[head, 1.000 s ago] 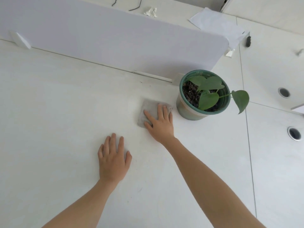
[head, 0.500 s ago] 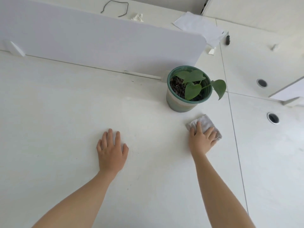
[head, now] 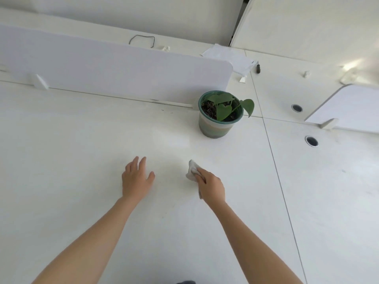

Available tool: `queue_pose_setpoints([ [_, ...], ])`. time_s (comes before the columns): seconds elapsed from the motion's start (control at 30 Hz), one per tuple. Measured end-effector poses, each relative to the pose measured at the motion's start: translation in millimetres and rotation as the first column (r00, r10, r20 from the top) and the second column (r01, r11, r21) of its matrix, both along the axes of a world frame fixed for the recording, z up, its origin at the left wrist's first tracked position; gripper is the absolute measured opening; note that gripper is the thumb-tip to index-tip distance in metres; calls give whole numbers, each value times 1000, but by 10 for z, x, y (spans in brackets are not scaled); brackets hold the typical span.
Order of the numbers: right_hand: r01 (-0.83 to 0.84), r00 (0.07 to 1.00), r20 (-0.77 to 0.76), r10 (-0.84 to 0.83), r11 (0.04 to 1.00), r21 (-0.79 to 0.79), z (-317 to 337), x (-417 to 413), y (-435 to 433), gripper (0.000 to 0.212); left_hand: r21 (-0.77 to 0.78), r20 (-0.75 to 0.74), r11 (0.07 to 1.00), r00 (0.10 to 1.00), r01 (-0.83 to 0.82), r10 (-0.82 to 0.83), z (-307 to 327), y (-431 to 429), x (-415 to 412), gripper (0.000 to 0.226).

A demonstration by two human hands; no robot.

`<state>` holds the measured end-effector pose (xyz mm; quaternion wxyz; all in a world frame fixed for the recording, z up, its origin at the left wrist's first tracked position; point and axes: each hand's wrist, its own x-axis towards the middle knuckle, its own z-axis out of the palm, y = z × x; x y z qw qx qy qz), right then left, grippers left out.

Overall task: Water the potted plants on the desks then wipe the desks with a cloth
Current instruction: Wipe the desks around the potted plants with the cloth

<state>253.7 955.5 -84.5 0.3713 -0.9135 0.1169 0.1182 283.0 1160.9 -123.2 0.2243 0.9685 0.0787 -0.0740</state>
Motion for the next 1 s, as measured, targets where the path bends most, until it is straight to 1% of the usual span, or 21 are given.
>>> queue_pose_setpoints([
  [0.1, 66, 996, 52, -72, 992, 103, 172, -354, -74, 25, -197, 59, 979, 996, -55, 68, 151, 108, -346, 48],
  [0.17, 94, 994, 38, -102, 981, 171, 237, -622, -88, 25, -344, 83, 934, 988, -94, 130, 209, 168, -661, 40],
  [0.23, 112, 993, 14, -118, 966, 234, 267, -872, -91, 24, -450, 67, 880, 977, -152, 203, 278, 200, -989, 34],
  [0.33, 118, 993, -8, -121, 948, 295, 300, -1187, -24, 26, -524, 14, 823, 965, -218, 263, 299, 253, -1456, 28],
  [0.4, 120, 992, -9, -124, 939, 323, 337, -1367, 71, 26, -531, -16, 816, 966, -228, 259, 275, 307, -1717, 27],
  [0.47, 86, 995, 24, -101, 934, 346, 380, -1508, 146, 28, -517, -29, 824, 967, -232, 253, 253, 351, -1907, 26],
  [0.53, 7, 997, 70, -34, 936, 353, 374, -1629, 185, 34, -499, -25, 834, 966, -235, 257, 250, 352, -2084, 26],
  [0.6, -115, 992, 92, 89, 937, 331, 313, -1748, 223, 40, -493, -11, 827, 952, -270, 304, 266, 355, -2284, 26],
  [0.63, -190, 981, 102, 167, 933, 305, 280, -1803, 242, 39, -497, -2, 815, 940, -297, 341, 285, 362, -2390, 25],
  [0.73, -430, 903, 124, 411, 870, 242, 200, -1964, 264, 17, -516, 9, 758, 883, -398, 469, 332, 304, -2758, 24],
  [0.77, -501, 865, 143, 481, 840, 209, 178, -2015, 256, 18, -526, 2, 726, 854, -442, 521, 337, 243, -2900, 23],
  [0.83, -599, 799, 174, 575, 785, 157, 136, -2137, 246, 22, -552, -43, 653, 800, -518, 598, 303, 88, -3192, 21],
  [0.87, -633, 773, 172, 611, 761, 142, 102, -2214, 240, 22, -547, -83, 638, 794, -541, 602, 260, 6, -3340, 20],
  [0.93, -676, 737, 127, 664, 730, 104, -25, -2382, 191, 19, -492, -185, 665, 814, -562, 551, 131, -150, -3637, 23],
  [1.0, -698, 716, 83, 693, 713, 73, -167, -2527, 131, 21, -449, -274, 678, 812, -582, 516, 53, -270, -3913, 21],
])
